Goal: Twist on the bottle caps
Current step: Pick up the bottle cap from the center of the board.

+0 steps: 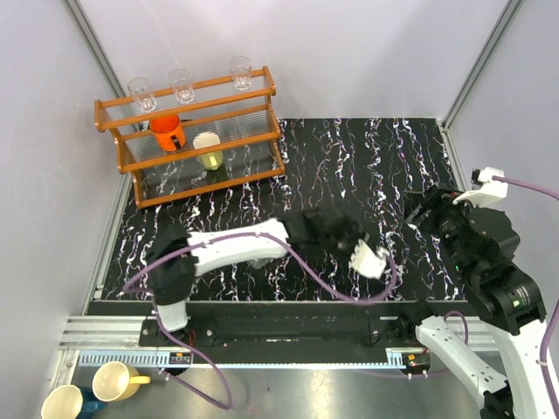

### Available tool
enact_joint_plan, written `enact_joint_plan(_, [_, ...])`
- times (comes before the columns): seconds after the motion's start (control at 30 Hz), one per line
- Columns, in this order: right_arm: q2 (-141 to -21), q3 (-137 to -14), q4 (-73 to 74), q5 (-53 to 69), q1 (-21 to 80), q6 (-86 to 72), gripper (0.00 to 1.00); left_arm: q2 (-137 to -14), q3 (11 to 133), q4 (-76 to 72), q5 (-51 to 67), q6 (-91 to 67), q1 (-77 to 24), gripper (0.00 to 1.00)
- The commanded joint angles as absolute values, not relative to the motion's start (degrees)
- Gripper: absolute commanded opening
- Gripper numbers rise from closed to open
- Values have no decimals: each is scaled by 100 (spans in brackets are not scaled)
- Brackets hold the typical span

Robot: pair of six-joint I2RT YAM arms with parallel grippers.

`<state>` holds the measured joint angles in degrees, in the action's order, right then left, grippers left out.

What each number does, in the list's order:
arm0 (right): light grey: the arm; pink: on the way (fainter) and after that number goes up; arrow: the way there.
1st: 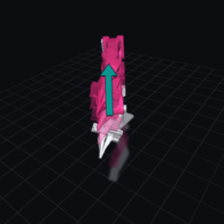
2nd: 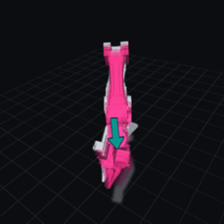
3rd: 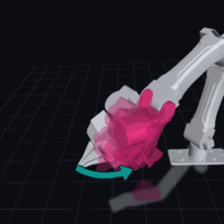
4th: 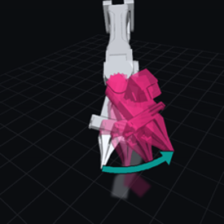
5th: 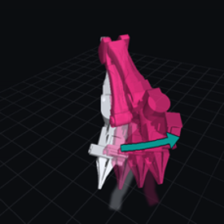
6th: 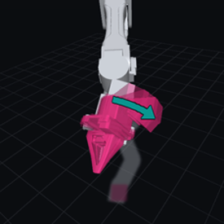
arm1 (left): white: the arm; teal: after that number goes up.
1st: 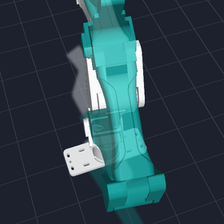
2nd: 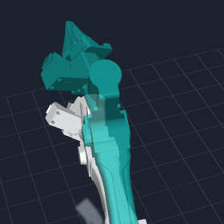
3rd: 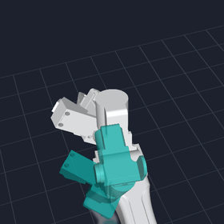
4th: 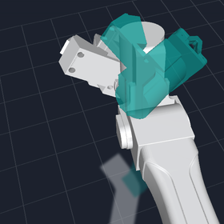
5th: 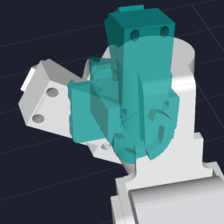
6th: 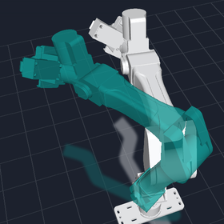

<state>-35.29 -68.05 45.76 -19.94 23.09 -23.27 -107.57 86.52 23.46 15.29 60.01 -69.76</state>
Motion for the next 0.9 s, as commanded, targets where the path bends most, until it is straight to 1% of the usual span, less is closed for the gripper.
enact_joint_plan(0.0, [-3086,-6584,3728,-769,2294,-1505,79,-9529,8359,1749,1099,3852,-6557,0])
enact_joint_plan(0.03, [-2972,-6322,3361,-573,2303,-1381,92,-9353,8254,1758,1003,3580,-6522,0])
enact_joint_plan(0.07, [-2692,-6189,3183,-389,2294,-1284,99,-9004,8227,1819,958,3151,-6443,0])
enact_joint_plan(0.13, [-2445,-5821,2682,-18,2294,-1187,100,-8694,8226,2065,967,2683,-6285,0])
enact_joint_plan(0.23, [-1935,-5504,2207,683,2294,-1187,100,-8061,8367,2398,1878,1025,-5382,0])
enact_joint_plan(0.27, [-1873,-5415,2093,1225,2294,-1169,100,-7851,8437,2521,2385,863,-4953,0])
enact_joint_plan(0.33, [-1758,-5144,1785,1869,2294,-1117,100,-7656,8761,2969,3002,512,-4642,0])
enact_joint_plan(0.37, [-1740,-5055,1662,2446,2285,-1116,100,-7594,8876,3075,3902,431,-4354,0])
enact_joint_plan(0.43, [-1845,-4975,1407,3003,2294,-1073,100,-7436,9158,3252,4803,64,-4062,0])
enact_joint_plan(0.47, [-1924,-4992,1337,3450,2294,-1072,100,-7392,9210,3243,5652,-8,-3765,0])
enact_joint_plan(0.5, [-2012,-5044,1258,3654,2294,-1072,99,-7287,9159,3017,6095,-331,-3596,0])
enact_joint_plan(0.53, [-2222,-5193,1239,3856,2294,-1055,98,-7217,8993,2641,6596,-1187,-3429,0])
enact_joint_plan(0.57, [-2319,-5255,1187,4172,2294,-1037,97,-7146,8765,2028,7662,-1883,-3132,0])
enact_joint_plan(0.6, [-2416,-5325,1039,4288,2294,-1046,96,-7076,8067,20,7995,-2838,-3059,0])
enact_joint_plan(0.63, [-2600,-5378,872,4350,2294,-1098,96,-6910,7668,-1453,8207,-5032,-3050,0])
enact_joint_plan(0.67, [-2680,-5370,609,4455,2294,-1447,95,-6839,7281,-3025,8348,-6063,-3050,0])
enact_joint_plan(0.7, [-2768,-5344,-177,4587,2294,-1668,95,-6777,6982,-4694,8471,-6508,-3050,0])
enact_joint_plan(0.73, [-2934,-5213,-680,4727,2294,-2018,95,-6576,6909,-4711,8542,-6304,-3067,0])
enact_joint_plan(0.77, [-3031,-5125,-1199,4955,2294,-2744,94,-6470,6839,-4798,8586,-6258,-3067,0])
enact_joint_plan(0.8, [-3137,-5020,-2283,5035,2294,-3116,94,-6382,6699,-5025,8604,-6240,-3067,0])
enact_joint_plan(0.87, [-3611,-4834,-3230,5063,2294,-4055,95,-6145,6610,-5193,8587,-5995,-3094,0])
